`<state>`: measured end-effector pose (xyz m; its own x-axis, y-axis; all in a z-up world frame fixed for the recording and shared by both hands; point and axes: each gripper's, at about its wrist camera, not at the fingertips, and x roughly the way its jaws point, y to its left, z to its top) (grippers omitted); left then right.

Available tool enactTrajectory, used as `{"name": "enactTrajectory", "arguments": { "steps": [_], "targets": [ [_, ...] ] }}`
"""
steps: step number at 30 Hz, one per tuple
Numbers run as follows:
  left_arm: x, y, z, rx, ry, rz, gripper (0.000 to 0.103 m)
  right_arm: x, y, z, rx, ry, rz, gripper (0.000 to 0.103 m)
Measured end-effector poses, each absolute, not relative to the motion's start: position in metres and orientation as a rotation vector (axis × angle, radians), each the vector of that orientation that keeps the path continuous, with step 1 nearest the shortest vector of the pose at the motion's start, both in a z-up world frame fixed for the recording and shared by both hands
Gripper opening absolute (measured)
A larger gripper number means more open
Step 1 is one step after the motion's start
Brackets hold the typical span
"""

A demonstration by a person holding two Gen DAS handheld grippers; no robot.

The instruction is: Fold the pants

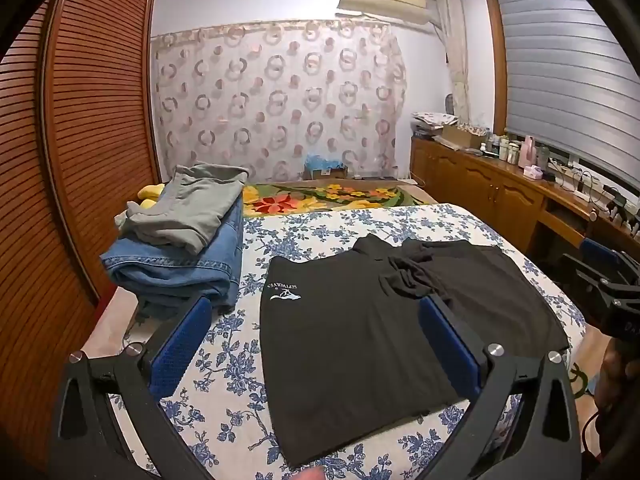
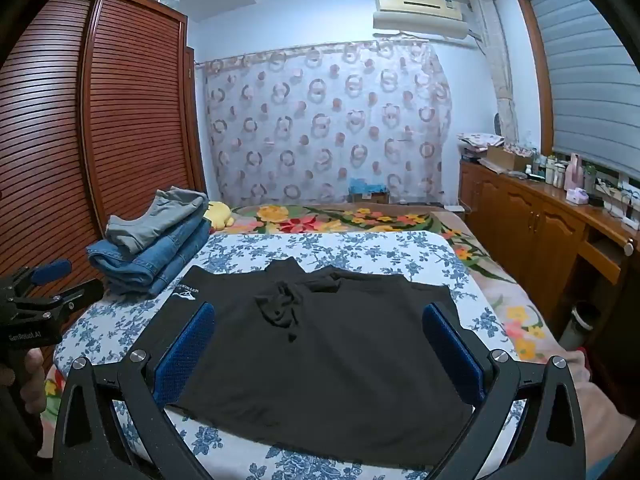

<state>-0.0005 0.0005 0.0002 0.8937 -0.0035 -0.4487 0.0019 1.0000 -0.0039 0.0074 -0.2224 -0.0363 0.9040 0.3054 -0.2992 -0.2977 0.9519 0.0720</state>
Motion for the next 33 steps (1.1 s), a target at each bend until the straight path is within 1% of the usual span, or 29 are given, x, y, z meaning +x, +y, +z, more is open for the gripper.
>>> {"name": "enactTrajectory", "arguments": {
  "steps": [33],
  "targets": [
    [0.0,0.0003,0.0002,0.004,0.473,0.0,0.103,0.0094,-0.2217,-0.0358,0.021,0.323,0.321,0.103]
  ]
}}
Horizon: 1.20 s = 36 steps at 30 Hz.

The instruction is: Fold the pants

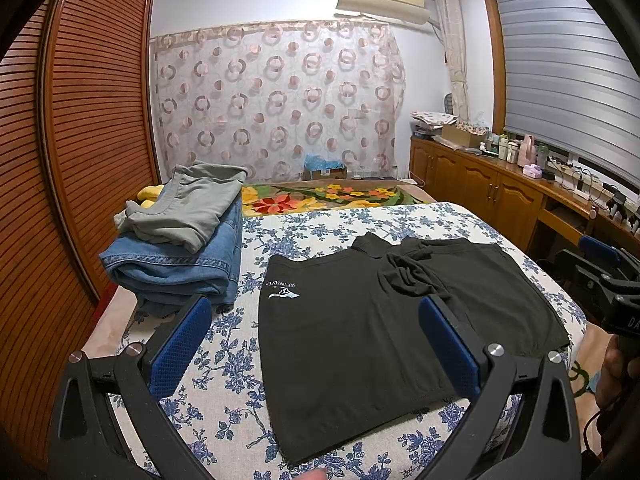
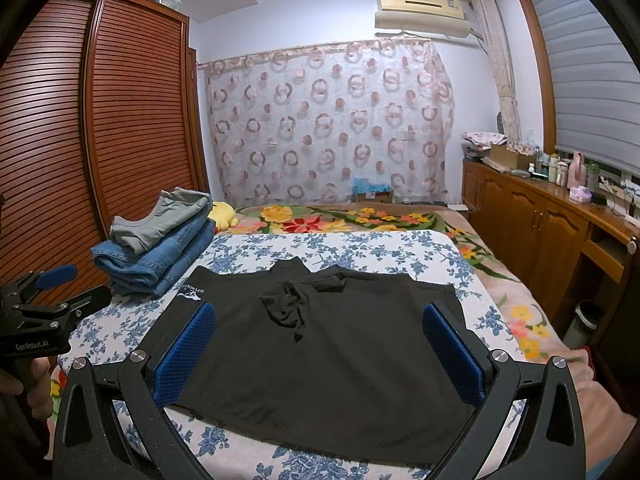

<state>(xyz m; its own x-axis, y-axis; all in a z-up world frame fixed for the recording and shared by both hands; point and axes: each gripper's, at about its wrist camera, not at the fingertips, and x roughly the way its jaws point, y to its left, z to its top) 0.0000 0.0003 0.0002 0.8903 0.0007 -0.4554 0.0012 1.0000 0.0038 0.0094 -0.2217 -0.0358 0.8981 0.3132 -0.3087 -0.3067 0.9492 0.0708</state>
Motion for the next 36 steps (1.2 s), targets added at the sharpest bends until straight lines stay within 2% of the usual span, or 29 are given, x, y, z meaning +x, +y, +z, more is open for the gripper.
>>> {"name": "enactTrajectory", "arguments": {
  "steps": [36],
  "targets": [
    [-0.0015,-0.0031,-0.0029,0.006,0.463,0.0,0.103,0.0092,-0.2203,-0.0363,0.023,0.32,0.324,0.103]
  ]
}}
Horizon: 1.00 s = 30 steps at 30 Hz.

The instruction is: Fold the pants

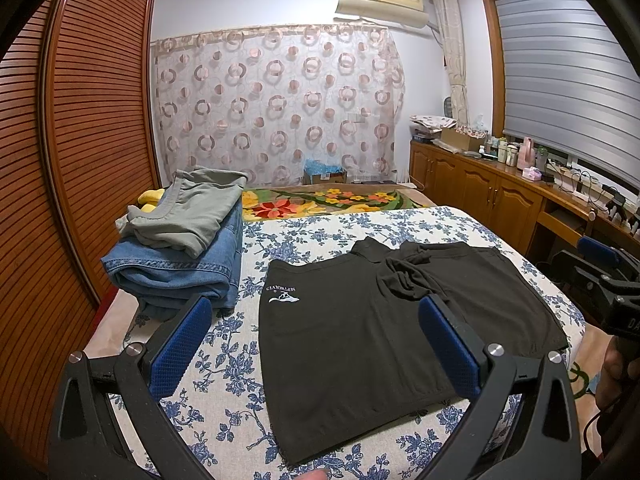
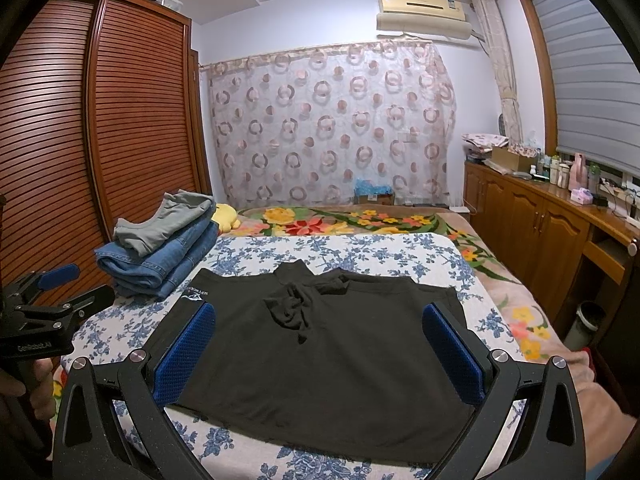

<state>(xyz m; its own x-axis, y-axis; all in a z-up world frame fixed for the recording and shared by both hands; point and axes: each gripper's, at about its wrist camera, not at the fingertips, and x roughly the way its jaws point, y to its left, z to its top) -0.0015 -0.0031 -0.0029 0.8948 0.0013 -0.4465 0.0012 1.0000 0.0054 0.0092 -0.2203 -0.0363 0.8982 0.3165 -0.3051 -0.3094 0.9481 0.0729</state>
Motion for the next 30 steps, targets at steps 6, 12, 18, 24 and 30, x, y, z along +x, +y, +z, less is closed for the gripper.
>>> {"name": "enactTrajectory", "arguments": {
  "steps": [6,12,18,24,30],
  "targets": [
    [-0.002,-0.003,-0.003,0.006,0.462,0.0,0.103,0.009,-0.219,-0.036,0.022,0.318,0.326,0.103],
    [-0.002,-0.004,-0.004,0.006,0.461,0.0,0.103,0.009,-0.219,-0.036,0.022,0.319,0.326,0.103],
    [-0.002,-0.004,-0.004,0.006,0.462,0.0,0.103,0.009,-0.219,-0.036,0.023,0.318,0.325,0.103],
    [-0.002,-0.005,0.0,0.002,0.472,-0.006,0.103,0.01,-0.217,-0.036,0.017,0.326,0.337,0.103],
    [0.0,0.0,-0.011,-0.004,0.515,-0.001,0.103,0.016,-0.216,-0.041,0.007,0.359,0.359,0.103]
  ]
}}
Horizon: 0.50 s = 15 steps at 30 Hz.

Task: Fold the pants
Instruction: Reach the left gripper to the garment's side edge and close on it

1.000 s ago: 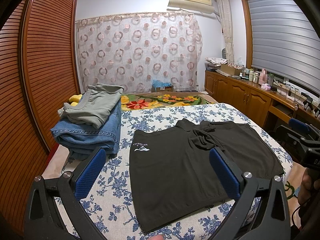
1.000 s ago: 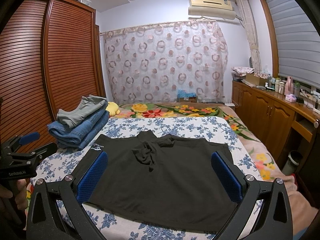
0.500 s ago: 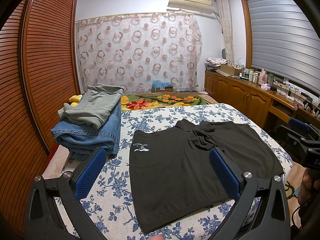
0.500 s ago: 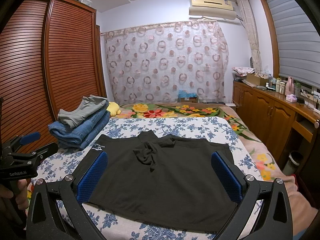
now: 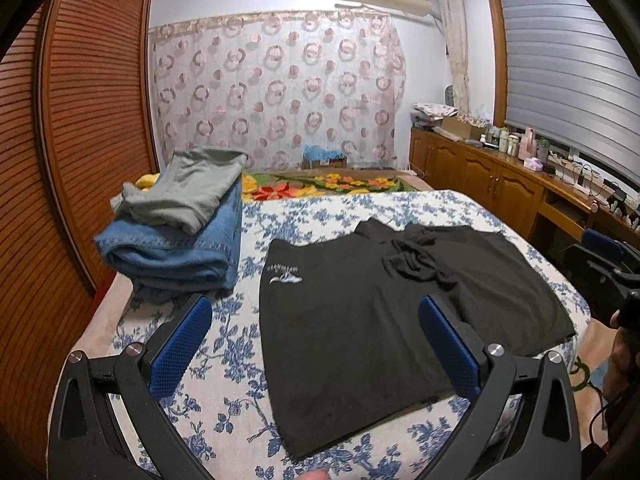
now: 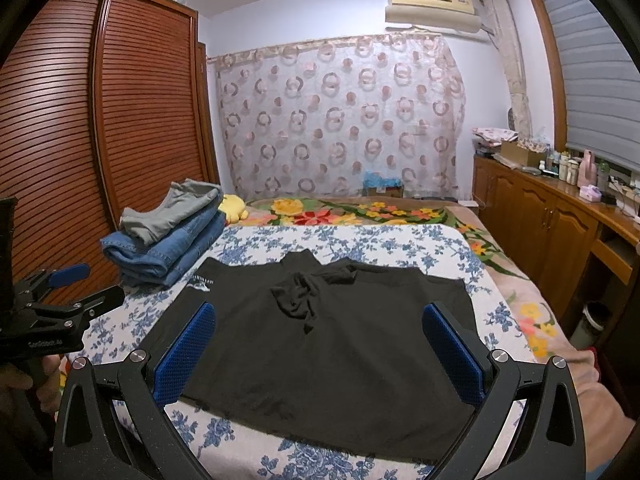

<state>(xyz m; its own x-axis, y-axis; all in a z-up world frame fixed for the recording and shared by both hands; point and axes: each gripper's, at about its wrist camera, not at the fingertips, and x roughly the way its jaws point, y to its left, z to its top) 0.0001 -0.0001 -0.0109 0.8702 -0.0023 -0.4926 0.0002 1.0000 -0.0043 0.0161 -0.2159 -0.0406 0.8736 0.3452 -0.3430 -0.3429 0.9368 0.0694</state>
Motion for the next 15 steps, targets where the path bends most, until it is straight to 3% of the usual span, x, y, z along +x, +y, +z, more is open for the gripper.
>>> {"name": "enactTrajectory", "arguments": {
  "steps": [15],
  "targets": [
    [0.014,0.025,-0.057,-0.019,0.637,0.01,0.103,0.034,-0.219,-0.052,-0.009,0.473,0.374,0.103]
  ]
}}
